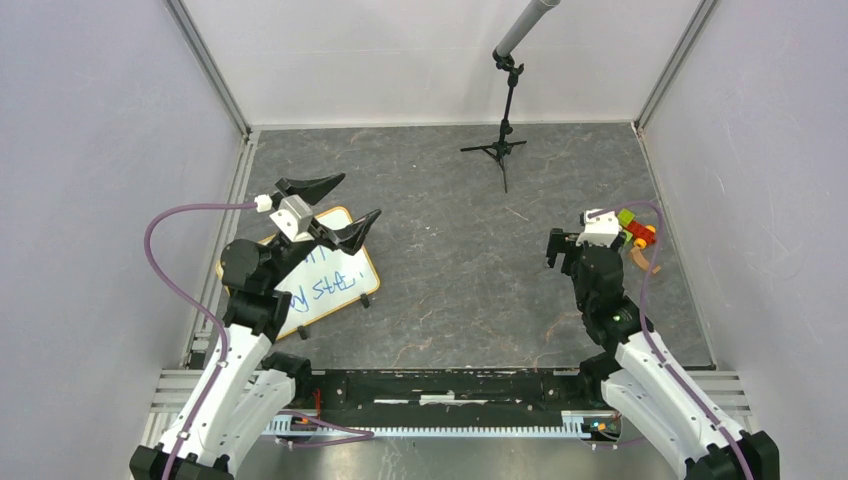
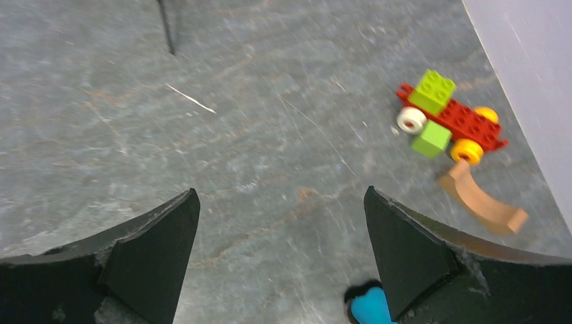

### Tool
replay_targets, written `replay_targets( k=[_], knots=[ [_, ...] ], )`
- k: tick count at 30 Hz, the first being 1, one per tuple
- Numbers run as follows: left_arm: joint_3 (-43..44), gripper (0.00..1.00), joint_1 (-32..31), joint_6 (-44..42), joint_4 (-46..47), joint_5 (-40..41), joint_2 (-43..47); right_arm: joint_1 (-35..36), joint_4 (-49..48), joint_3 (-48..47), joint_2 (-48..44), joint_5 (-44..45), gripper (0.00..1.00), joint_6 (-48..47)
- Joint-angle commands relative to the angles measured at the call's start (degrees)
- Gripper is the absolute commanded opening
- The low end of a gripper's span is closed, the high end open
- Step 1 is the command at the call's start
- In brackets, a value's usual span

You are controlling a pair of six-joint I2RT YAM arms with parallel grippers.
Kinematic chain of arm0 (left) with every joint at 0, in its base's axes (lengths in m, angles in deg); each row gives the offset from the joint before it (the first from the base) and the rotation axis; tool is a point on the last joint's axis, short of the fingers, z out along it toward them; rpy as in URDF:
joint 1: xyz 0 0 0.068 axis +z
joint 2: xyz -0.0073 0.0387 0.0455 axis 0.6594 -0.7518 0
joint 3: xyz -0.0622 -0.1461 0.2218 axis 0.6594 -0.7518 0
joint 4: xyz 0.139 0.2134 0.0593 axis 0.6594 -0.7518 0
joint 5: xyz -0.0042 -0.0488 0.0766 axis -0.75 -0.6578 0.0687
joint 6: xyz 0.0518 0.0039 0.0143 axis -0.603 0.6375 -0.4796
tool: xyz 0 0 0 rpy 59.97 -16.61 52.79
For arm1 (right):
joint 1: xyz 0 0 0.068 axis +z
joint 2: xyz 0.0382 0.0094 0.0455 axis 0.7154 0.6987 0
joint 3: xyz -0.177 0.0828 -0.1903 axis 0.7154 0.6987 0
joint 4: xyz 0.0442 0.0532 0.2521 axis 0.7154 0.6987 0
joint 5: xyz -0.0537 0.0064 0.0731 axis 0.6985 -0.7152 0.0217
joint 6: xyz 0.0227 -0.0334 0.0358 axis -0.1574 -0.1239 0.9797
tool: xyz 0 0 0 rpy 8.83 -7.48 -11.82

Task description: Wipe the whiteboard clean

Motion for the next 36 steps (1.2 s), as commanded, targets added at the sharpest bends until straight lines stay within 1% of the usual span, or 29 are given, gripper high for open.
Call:
replay_targets(
  k=[1, 3, 7, 11, 13, 15, 17, 22, 24, 27, 34, 36],
  knots=[
    [0.75, 1.00, -0.02, -0.94, 3.81, -2.00, -0.96, -0.17, 12.54, -7.19, 4.55, 11.16, 0.98, 7.07],
    [0.75, 1.00, -0.01, 1.09, 4.15, -2.21, -1.22, -1.06, 17.77, -8.89, 6.57, 16.27, 0.98, 13.80],
    [0.57, 1.00, -0.04, 1.83, 4.71, -2.84, -1.21, -8.71, 22.08, -8.19, 5.63, 10.97, 0.98, 21.13],
    [0.40, 1.00, -0.30, 2.04, 5.16, -2.70, -1.12, -14.73, 28.72, -8.28, 4.07, 11.13, 0.98, 27.19],
    [0.41, 1.00, -0.39, 2.20, 5.22, -2.73, -1.12, -18.33, 30.25, -8.09, 4.07, 7.17, 0.98, 27.50],
    [0.38, 1.00, -0.48, 2.32, 5.20, -2.63, -1.07, -22.98, 30.11, -6.81, 4.30, 0.39, 0.98, 26.80],
    [0.24, 1.00, -0.66, 2.24, 5.22, -2.45, -0.89, -26.92, 29.98, -5.72, 4.68, -4.33, 0.98, 25.47],
    [0.18, 1.00, -1.09, 2.12, 5.24, -2.35, -0.63, -33.75, 28.74, -2.52, 5.53, -13.73, 0.98, 22.47],
    [0.19, 1.00, -1.18, 2.12, 5.23, -2.27, -0.53, -35.22, 28.38, -1.34, 7.06, -18.18, 0.98, 21.47],
    [0.26, 1.00, -1.36, 2.21, 5.24, -2.21, -0.61, -35.36, 29.73, -0.81, 8.48, -22.89, 0.98, 20.75],
    [0.60, 1.00, -1.45, 3.34, 5.51, -3.09, -1.32, -34.72, 31.75, 3.38, 1.32, -36.36, 0.97, 21.73],
    [0.58, 1.00, -1.45, 4.12, 6.22, -3.64, -1.51, -33.34, 29.42, 4.62, 0.24, -39.75, 0.98, 20.84]
  ],
)
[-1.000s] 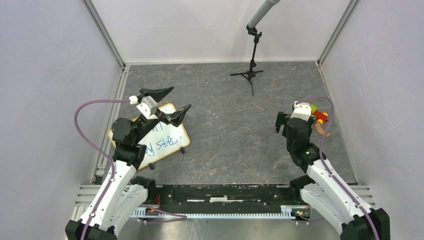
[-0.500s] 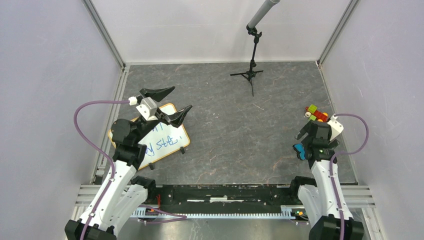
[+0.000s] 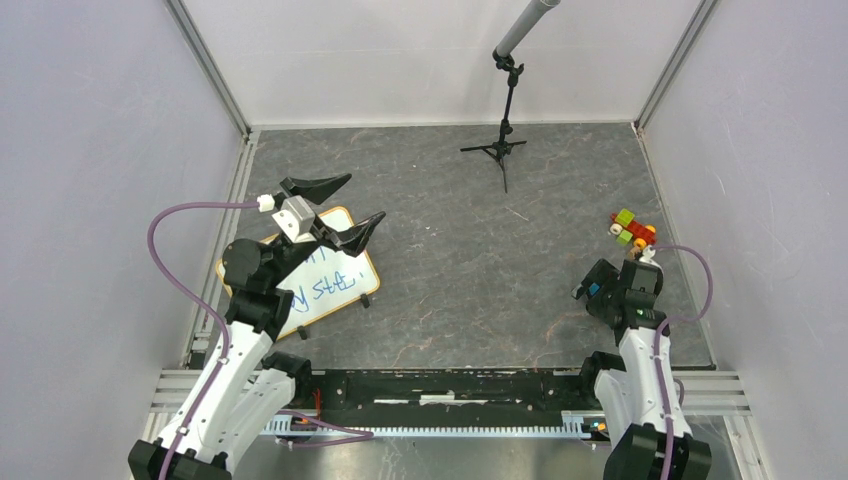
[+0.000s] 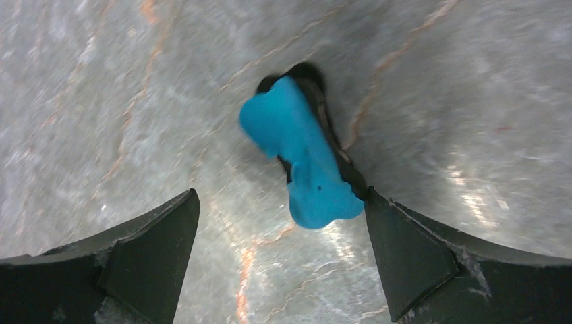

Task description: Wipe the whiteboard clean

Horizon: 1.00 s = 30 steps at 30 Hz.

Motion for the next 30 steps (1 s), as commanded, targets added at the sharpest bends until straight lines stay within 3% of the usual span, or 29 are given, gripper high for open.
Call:
replay_targets(
  k=[1, 5, 10, 16, 20, 25, 30],
  knots=[
    [0.45, 1.00, -0.18, 3.22, 4.17, -1.95, -0.31, 2.91, -0.89, 1.43, -2.30, -9.35, 0.98, -1.72],
    [0.42, 1.00, -0.25, 5.52, 5.64, -1.95, -1.32, 7.32, -2.35, -1.58, -1.84, -9.72, 0.98, -4.34],
    [1.95, 1.00, -0.21, 9.63, 6.21, -1.99, -4.15, 8.44, 2.36, -6.81, -0.26, 7.94, 0.98, -4.98],
    [3.00, 1.00, -0.18, 13.07, 6.81, -0.03, -4.90, 8.44, -1.60, -5.88, 5.14, 13.00, 0.98, -1.75],
    [4.39, 1.00, -0.20, 18.80, 5.54, 4.88, -4.74, 8.51, -4.80, -3.87, 8.48, 13.51, 0.83, 0.88],
    [8.58, 1.00, -0.04, 29.67, -6.64, 19.06, -5.52, 9.93, -7.74, -2.51, 9.77, 16.13, 0.77, 1.55],
    [10.35, 1.00, 0.06, 26.19, -10.27, 15.54, -4.69, 13.06, -9.39, -2.46, 12.16, 19.35, 0.66, 1.42]
  ],
)
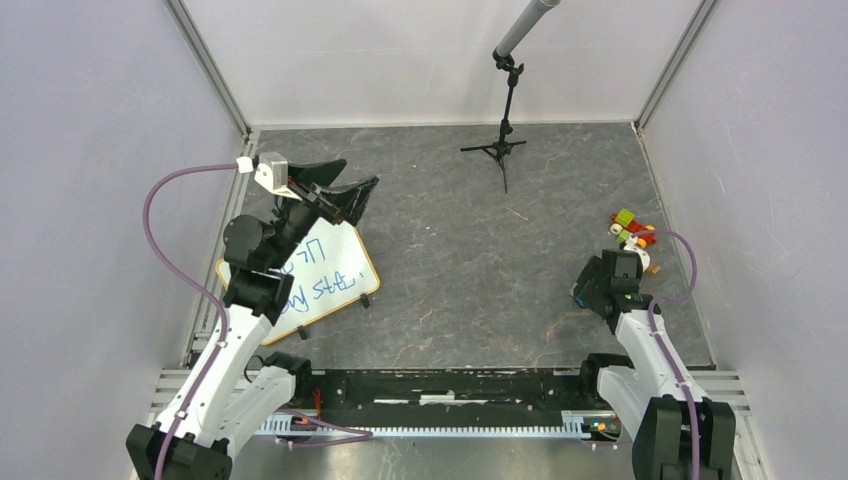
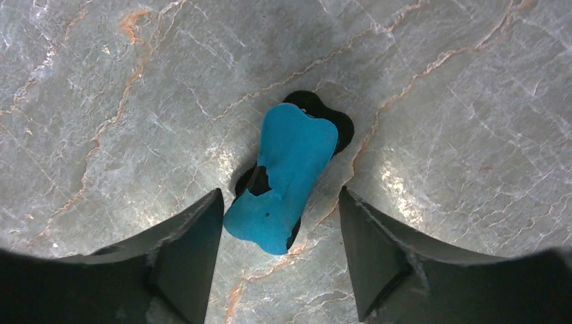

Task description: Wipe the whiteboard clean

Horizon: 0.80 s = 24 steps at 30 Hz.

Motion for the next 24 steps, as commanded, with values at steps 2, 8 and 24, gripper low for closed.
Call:
replay_targets(
  k=[2, 8, 24],
  knots=[
    [-0.74, 1.00, 0.23, 6.01, -1.70, 5.09, 2.43, 4.25, -3.97, -0.23, 1.76, 7.15, 0.62, 1.01],
    [-0.77, 1.00, 0.98, 5.27, -0.71, 1.15, 1.64, 9.53, -4.83, -1.14, 3.62, 11.03, 0.51, -0.08],
    [-0.51, 1.00, 1.06, 2.44, -2.47, 1.05, 1.74, 37.94, -17.52, -9.26, 12.93, 15.91, 0.30, -3.74]
  ],
)
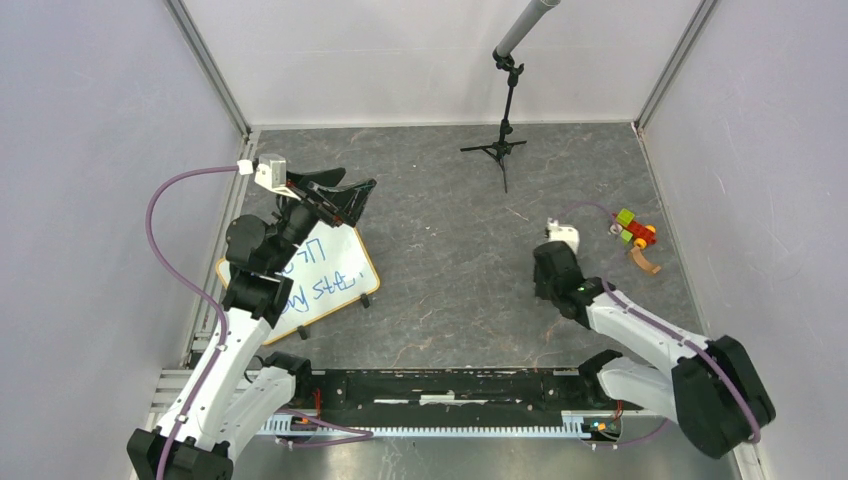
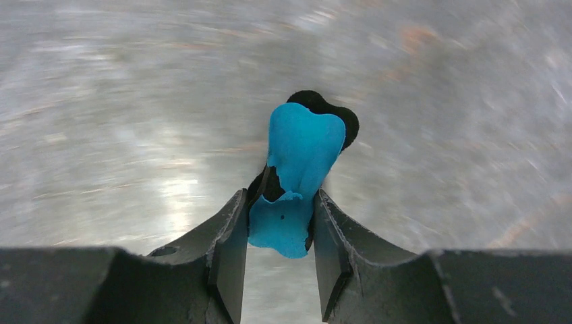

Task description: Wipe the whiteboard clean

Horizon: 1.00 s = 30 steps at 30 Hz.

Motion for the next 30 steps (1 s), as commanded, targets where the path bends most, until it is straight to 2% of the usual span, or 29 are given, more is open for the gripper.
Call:
replay_targets(
  k=[1, 5, 8, 11, 14, 16, 19, 24, 30],
  knots=[
    [1.61, 1.00, 0.48, -1.70, 0.16, -0.30, 0.63, 13.36, -12.36, -7.28, 4.58, 5.50, 0.29, -2.58],
    [2.11, 1.00, 1.92, -3.46, -1.85, 1.15, 2.45, 27.18, -23.74, -15.95, 15.09, 10.64, 0.26, -8.01],
    [3.55, 1.00, 4.30, -5.66, -5.52, 4.09, 4.82, 34.77, -33.77, -24.16, 25.09, 8.87, 0.25, -13.16],
    [6.35, 1.00, 6.07, -8.51, -12.40, 9.86, 6.43, 39.16, -43.20, -31.43, 32.87, 3.49, 0.25, -18.25],
    [8.28, 1.00, 7.27, -10.26, -17.89, 17.50, 6.73, 40.20, -48.80, -37.50, 39.21, -5.70, 0.25, -20.83],
    [9.11, 1.00, 8.07, -10.10, -21.57, 23.26, 6.48, 40.60, -50.15, -41.52, 43.37, -10.03, 0.25, -22.08],
    [9.55, 1.00, 8.87, -9.38, -24.32, 27.16, 5.81, 41.74, -47.09, -48.40, 49.00, -11.17, 0.25, -25.77],
    [9.46, 1.00, 10.46, -7.09, -24.31, 24.28, 3.25, 41.89, -45.84, -51.81, 53.21, -13.45, 0.26, -26.63],
    [9.02, 0.98, 13.07, -5.09, -23.76, 21.54, 0.82, 42.42, -42.75, -56.02, 56.79, -11.30, 0.27, -25.55]
  ],
)
